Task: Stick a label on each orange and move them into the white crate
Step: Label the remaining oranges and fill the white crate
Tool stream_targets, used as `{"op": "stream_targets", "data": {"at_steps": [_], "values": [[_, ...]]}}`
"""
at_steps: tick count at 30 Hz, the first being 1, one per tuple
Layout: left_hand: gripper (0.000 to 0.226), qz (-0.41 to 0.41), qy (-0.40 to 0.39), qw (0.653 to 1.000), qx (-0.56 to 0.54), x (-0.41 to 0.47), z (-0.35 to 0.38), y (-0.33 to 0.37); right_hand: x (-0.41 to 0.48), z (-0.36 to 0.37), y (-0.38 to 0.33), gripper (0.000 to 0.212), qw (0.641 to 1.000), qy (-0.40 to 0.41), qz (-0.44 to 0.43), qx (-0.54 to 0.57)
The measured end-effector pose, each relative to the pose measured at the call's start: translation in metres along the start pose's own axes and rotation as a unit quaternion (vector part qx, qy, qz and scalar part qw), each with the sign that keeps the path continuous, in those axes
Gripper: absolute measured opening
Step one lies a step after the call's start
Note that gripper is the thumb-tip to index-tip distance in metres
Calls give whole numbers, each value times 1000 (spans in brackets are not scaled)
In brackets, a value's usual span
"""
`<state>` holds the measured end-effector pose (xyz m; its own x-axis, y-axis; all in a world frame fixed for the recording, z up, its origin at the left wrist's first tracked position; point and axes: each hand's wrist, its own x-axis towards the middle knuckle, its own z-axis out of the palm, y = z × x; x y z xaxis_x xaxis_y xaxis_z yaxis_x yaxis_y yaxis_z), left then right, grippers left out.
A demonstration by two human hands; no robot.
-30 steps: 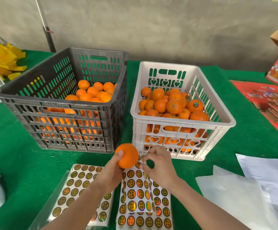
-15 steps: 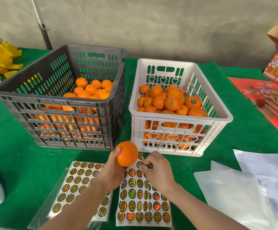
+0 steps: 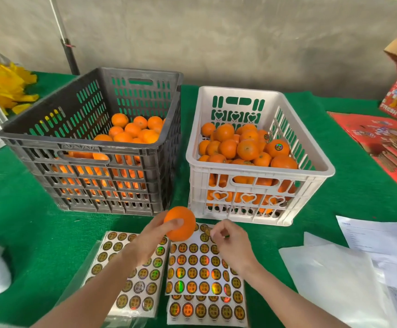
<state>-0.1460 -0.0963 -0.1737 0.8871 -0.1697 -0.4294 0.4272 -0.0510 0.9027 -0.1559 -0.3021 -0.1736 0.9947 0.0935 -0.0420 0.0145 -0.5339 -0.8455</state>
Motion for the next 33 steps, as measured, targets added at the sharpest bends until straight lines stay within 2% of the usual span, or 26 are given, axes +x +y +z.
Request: {"op": "stream_targets", "data": {"at_steps": [2, 4, 7, 12, 19, 24, 30, 33], "values": [[111, 18, 8, 1000, 5, -2, 1, 5, 7, -7, -11, 22, 998, 0, 19, 62], [104, 38, -3, 999, -16, -6, 4, 11, 12, -15, -25, 22, 992, -17, 13, 122], [94, 46, -43, 990, -129, -11, 10, 20, 17, -24, -46, 22, 983, -64, -28, 169], [95, 43, -102, 969, -221, -11, 19, 33, 16, -30, -69, 20, 983, -108, -123, 82], [92, 39, -95, 958, -266, -8, 24, 41, 17, -33, -76, 26, 980, -83, -179, -17], [85, 35, -81, 959, -268, -10, 26, 43, 18, -28, -72, 17, 974, -18, -212, -78], [81, 50, -74, 970, -225, -9, 23, 48, 16, -25, -74, 24, 981, 28, -184, -60], [75, 63, -88, 970, -217, -14, 19, 52, 17, -30, -76, 56, 993, 11, -115, -23]]}}
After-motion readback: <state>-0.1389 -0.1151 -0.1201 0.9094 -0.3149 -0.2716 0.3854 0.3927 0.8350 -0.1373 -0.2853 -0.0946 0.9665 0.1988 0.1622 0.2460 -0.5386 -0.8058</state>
